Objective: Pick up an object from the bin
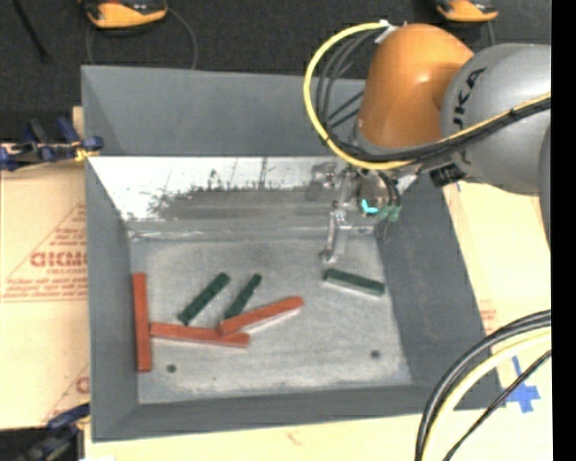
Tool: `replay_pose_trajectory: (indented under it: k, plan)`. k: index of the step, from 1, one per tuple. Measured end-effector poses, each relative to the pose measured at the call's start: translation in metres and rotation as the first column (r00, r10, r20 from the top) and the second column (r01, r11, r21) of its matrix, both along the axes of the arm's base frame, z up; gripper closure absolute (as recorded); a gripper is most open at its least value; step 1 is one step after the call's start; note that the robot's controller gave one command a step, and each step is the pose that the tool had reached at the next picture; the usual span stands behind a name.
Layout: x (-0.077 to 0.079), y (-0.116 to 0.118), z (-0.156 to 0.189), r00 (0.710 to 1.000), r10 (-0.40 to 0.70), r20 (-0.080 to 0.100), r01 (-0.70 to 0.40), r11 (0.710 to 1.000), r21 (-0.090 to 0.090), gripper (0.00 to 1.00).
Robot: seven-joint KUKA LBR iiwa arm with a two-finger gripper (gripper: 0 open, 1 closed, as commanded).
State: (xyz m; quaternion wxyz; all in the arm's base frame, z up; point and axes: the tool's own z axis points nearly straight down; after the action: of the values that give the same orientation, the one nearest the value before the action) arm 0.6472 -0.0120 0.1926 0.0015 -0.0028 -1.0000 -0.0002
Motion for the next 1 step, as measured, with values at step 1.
replay_pose_trajectory:
  k: [1]
  plan:
    - [-0.0308, 0.0317, -0.1247, 0.985, 0.17, 0.001, -0.17, 0.985, -0.001, 0.0]
